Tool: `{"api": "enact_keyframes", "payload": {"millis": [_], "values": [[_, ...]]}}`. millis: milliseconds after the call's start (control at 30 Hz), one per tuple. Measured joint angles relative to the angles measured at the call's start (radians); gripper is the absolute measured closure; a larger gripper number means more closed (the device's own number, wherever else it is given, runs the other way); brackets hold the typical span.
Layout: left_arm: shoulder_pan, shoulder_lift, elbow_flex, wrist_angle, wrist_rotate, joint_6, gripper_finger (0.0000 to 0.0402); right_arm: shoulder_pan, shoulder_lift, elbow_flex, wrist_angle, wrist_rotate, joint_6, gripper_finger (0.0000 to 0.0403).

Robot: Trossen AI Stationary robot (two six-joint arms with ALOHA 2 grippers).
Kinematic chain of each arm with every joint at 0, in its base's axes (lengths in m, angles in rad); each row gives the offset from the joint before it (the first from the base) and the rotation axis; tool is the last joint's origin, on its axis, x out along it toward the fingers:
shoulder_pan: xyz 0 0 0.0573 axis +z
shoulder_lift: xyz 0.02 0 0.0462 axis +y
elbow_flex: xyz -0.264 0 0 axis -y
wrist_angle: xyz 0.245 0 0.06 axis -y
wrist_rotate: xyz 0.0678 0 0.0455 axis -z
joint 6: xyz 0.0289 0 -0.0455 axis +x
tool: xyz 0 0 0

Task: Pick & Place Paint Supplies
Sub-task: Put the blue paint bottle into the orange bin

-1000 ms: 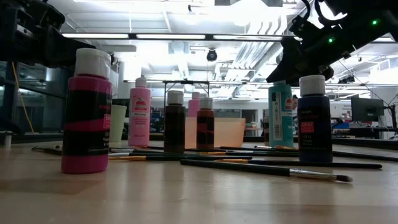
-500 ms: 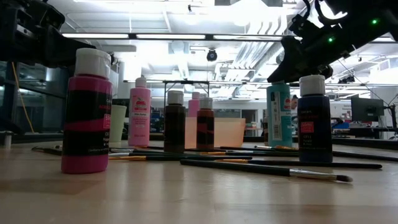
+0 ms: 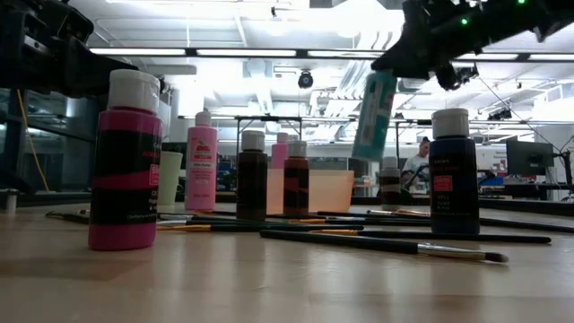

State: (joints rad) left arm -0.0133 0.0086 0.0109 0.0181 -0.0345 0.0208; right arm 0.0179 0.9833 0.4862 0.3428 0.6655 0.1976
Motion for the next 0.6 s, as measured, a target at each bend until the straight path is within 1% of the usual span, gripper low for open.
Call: {"api": "enact_keyframes", "payload": {"millis": [133,267,367,467,600], "values": [[0.0,0.0,0.0,0.0,0.0,0.0,0.0314,-0.105,0.013,0.065,-0.008,-0.119,-0.089,0.0287],[0.0,0.0,0.0,0.0,0.0,0.0,0.0314,-0.24,0.06,0.14,-0.043,-0.274,-0.099,0.0287],[0.0,0.0,0.0,0.0,0.0,0.0,0.0314,-0.351,0.125,0.189,-0.04,-0.411,-0.097,0.0287],[0.0,0.0,0.0,0.0,0.0,0.0,0.0314,-0.435,0.212,0.238,-0.035,-0.506,-0.1,0.0287],[0.0,0.0,0.0,0.0,0.0,0.0,0.0314,-0.502,0.345,0.296,0.034,-0.652,-0.121,0.0287]]}}
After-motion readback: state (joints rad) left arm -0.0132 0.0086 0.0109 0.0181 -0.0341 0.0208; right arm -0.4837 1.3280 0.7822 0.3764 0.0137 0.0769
